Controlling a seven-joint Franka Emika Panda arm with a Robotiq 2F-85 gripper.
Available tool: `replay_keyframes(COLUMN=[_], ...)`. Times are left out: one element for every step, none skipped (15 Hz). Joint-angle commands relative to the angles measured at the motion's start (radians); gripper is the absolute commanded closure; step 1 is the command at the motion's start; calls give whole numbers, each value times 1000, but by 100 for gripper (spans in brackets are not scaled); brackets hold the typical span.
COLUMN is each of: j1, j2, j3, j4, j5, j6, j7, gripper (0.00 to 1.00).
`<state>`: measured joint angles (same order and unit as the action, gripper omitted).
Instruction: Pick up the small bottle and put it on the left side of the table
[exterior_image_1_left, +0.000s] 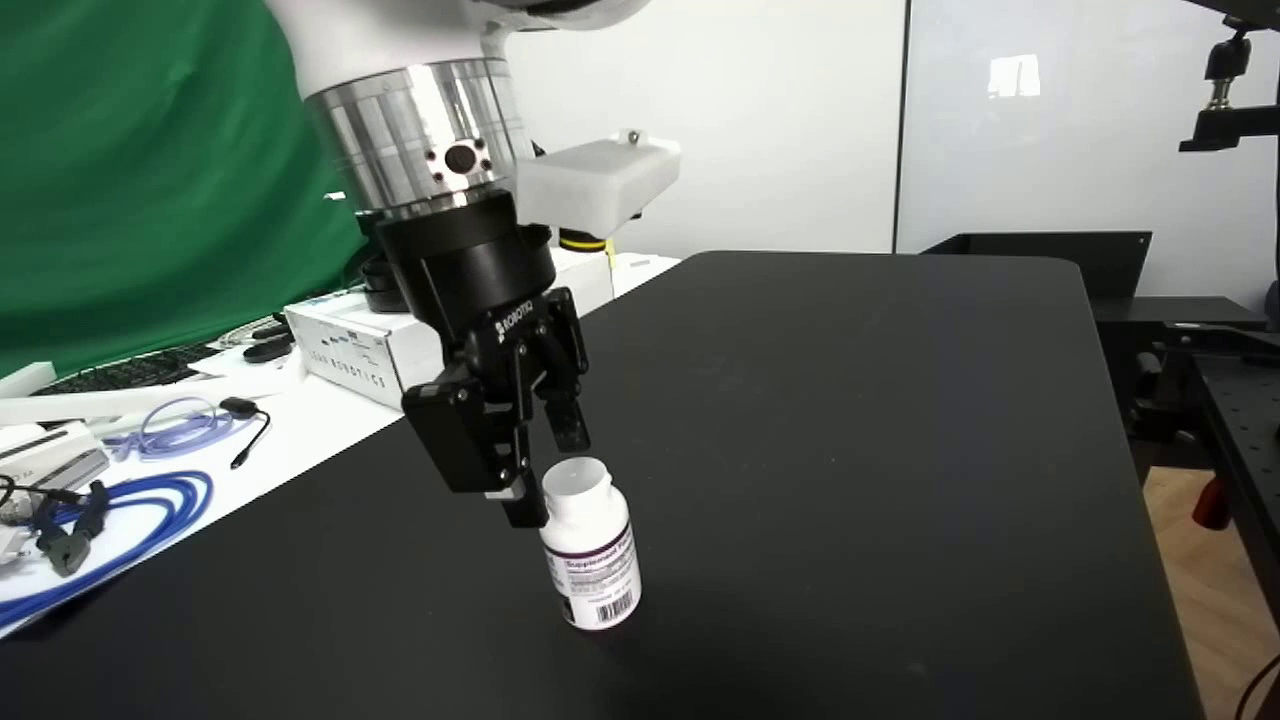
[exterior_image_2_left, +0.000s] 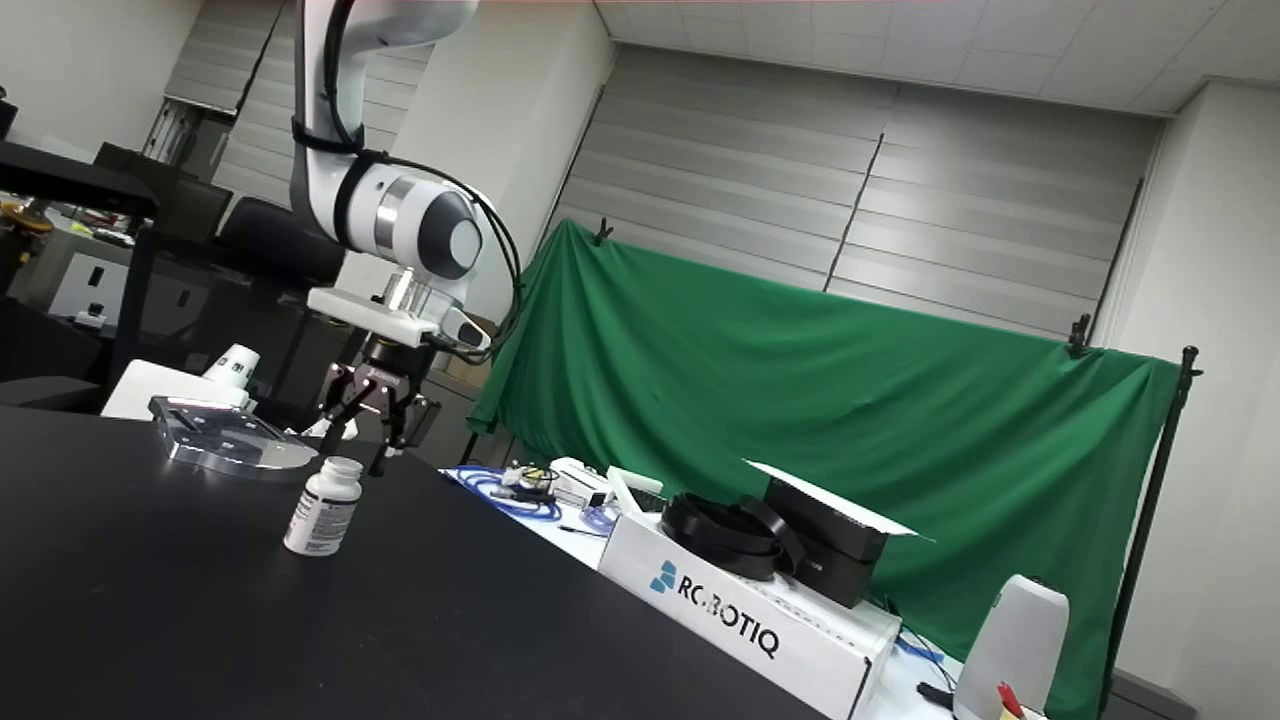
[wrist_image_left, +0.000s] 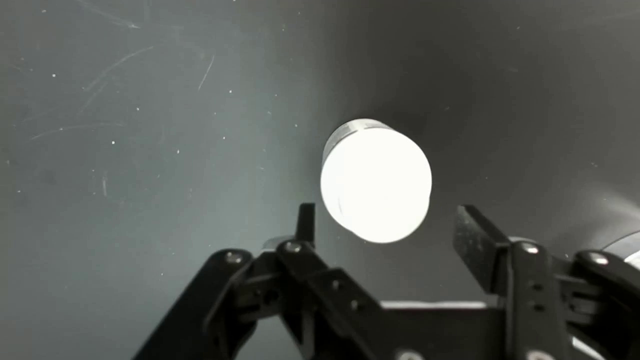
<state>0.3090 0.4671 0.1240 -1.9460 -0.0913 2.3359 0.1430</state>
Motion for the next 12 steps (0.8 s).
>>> replay_keyframes(j1=[-4, -7, -11, -15, -19, -22, -27, -31, -36, -41, -47, -51], j2=[-17, -29, -40, -54, -69, -82, -101, -115, -133, -147, -166, -181], j3=[3, 3, 4, 4, 3, 3, 3, 3, 3, 5, 5, 5], j4=[58, 67, 75, 80, 83, 87, 84, 84, 80, 77, 69, 66], j5=[-2, 0, 2, 5, 3, 3, 3, 2, 1, 4, 4, 4], j6=[-76, -92, -108, -125, -139, -155, -169, -184, -203, -218, -230, -246], j7=[24, 22, 19, 16, 15, 16, 13, 13, 10, 6, 3, 4], gripper=[1, 0, 0, 0, 0, 0, 0, 0, 1, 0, 0, 0])
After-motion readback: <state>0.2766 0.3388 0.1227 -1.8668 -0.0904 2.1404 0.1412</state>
